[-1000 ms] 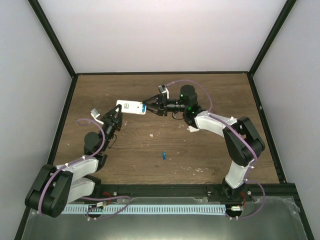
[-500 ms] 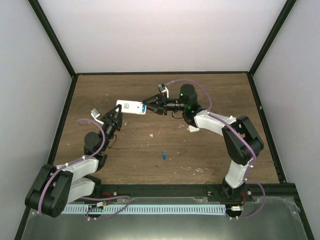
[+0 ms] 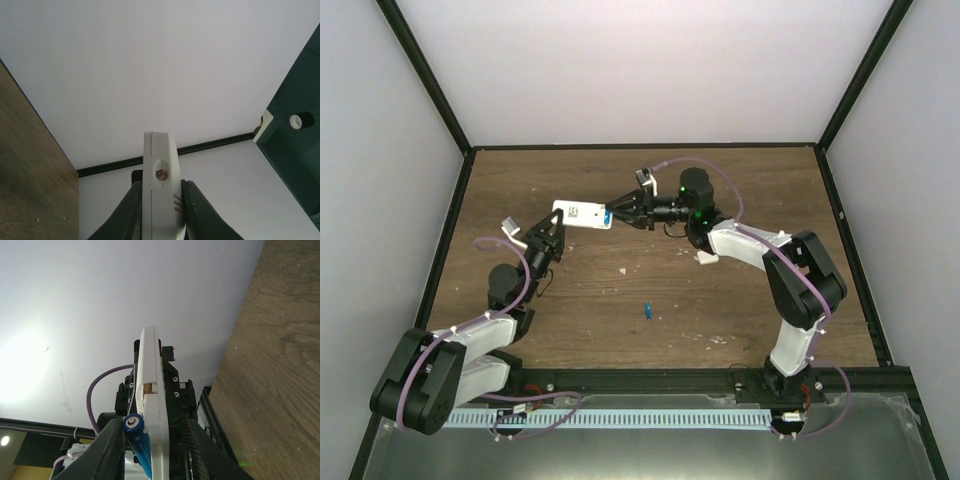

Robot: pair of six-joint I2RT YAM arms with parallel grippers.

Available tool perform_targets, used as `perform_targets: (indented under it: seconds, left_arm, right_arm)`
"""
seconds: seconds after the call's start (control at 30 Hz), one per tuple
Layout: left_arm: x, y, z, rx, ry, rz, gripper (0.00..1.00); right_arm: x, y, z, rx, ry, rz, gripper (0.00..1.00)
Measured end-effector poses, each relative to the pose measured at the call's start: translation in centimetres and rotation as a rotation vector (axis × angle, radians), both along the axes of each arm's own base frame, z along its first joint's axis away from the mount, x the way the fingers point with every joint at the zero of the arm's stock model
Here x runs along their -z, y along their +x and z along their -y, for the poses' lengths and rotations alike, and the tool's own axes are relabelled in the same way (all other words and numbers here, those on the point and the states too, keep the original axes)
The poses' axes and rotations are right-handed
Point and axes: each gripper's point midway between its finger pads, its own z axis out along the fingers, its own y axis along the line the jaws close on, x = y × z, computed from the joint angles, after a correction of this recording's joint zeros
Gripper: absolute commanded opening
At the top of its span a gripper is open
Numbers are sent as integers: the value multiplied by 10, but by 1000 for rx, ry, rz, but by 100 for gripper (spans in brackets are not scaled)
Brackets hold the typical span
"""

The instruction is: Load the batteries into the remote control

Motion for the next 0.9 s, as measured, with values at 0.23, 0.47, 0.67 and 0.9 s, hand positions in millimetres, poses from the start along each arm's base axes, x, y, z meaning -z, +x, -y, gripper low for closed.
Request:
perform_targets:
  seconds: [0.23,0.47,0.67,0.9]
  left_arm:
    - [4,1,0,-1,8,-11,0]
    - [8,1,0,-1,13,-25,0]
    - [11,2,1,-1,17,-34,0]
    - [20,5,2,-2,32,-66,0]
  right_arm:
    - [7,0,0,-1,-22,25,22]
    - [10,-2,-3,-11,-45,45,20]
    - [16,-5,-7,-22,-75,62,19]
    - [28,-5,-6,-17,-118,75,16]
